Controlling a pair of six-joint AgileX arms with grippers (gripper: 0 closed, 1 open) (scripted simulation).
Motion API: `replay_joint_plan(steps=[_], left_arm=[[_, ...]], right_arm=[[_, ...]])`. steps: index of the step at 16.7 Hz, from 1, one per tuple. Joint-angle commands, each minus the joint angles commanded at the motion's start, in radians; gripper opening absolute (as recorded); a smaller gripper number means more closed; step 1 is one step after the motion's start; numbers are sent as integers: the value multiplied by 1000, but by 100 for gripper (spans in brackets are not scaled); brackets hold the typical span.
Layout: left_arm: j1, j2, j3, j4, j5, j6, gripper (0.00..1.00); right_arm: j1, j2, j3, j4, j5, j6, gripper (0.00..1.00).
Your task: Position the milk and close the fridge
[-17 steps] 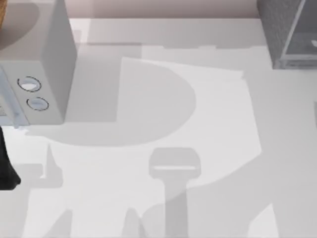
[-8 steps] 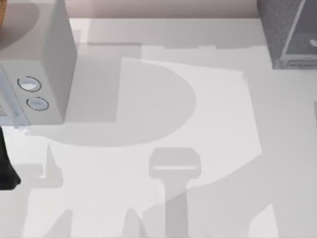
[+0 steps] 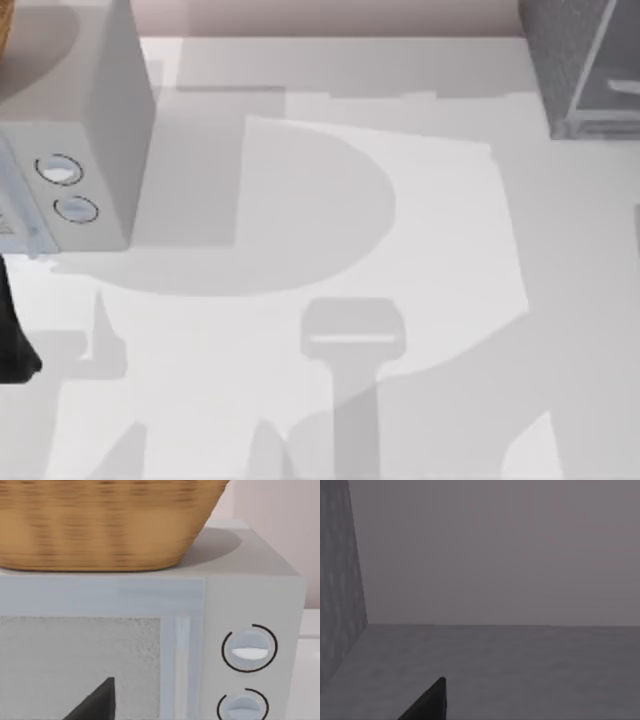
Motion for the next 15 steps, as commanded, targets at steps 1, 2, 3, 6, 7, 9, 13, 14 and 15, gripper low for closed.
replay_joint_plan(steps=[1,2,3,6,7,9,13,14,15], left_arm=[[0,0,0,0,0,0,100],[0,0,0,0,0,0,100],[0,0,0,0,0,0,100],[0,0,0,0,0,0,100],[0,0,0,0,0,0,100],[0,0,0,0,0,0,100],[0,0,0,0,0,0,100],[0,0,0,0,0,0,100],[0,0,0,0,0,0,100]], right_arm=[[0,0,0,0,0,0,100],[0,0,0,0,0,0,100],[0,0,0,0,0,0,100],[6,-10,-10,-6,4,1,100],[13,-30,-29,-17,11,2,100],[39,-98,-98,-55,31,4,100],[114,-354,-323,-186,83,-1,100],[133,-445,-388,-224,95,-5,100],[151,-545,-452,-262,107,-9,100]])
